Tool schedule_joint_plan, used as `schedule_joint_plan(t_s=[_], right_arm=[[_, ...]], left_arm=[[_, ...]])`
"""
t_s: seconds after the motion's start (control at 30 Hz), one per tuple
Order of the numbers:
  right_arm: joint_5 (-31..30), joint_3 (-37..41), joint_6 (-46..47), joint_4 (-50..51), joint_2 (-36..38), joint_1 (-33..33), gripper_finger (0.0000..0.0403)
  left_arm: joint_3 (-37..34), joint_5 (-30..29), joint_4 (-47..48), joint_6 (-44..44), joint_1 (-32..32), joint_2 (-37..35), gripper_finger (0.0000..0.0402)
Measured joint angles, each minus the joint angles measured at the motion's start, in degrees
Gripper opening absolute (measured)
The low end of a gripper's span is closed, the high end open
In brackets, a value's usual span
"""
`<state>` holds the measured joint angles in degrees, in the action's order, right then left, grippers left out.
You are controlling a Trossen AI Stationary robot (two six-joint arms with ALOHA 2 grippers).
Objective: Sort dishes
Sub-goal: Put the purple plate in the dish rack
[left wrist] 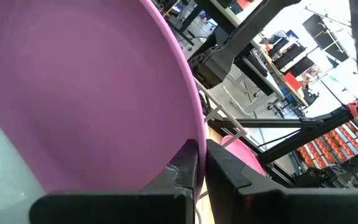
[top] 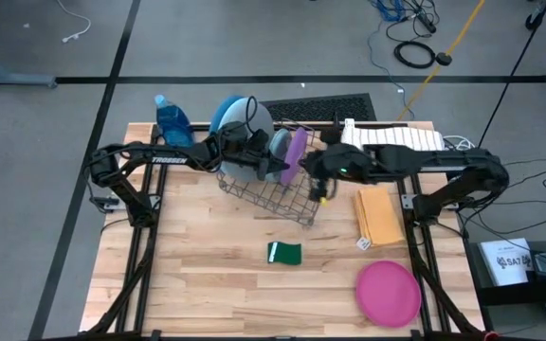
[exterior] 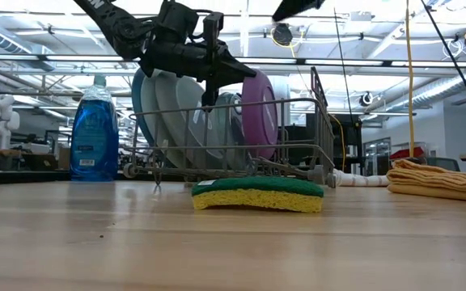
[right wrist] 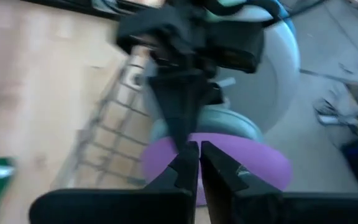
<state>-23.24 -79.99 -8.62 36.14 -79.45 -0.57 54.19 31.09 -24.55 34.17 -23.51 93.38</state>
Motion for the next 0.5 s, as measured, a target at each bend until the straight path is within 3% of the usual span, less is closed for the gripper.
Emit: schedule_joint_plan(t_s=[0.37,0.5], right_arm=[[-0.4,0.0,-6.0,-9.3,-8.2,11.3,0.0002],[3.6,0.0,-6.7,-9.5,-8.8,14.0,0.0001]], left_arm=[[0.0,0.0,-0.2,0.0,0.0,0.0,0.0024],[-0.1,-0.1,-0.4,-0.1,0.0,0.0,0.0024]])
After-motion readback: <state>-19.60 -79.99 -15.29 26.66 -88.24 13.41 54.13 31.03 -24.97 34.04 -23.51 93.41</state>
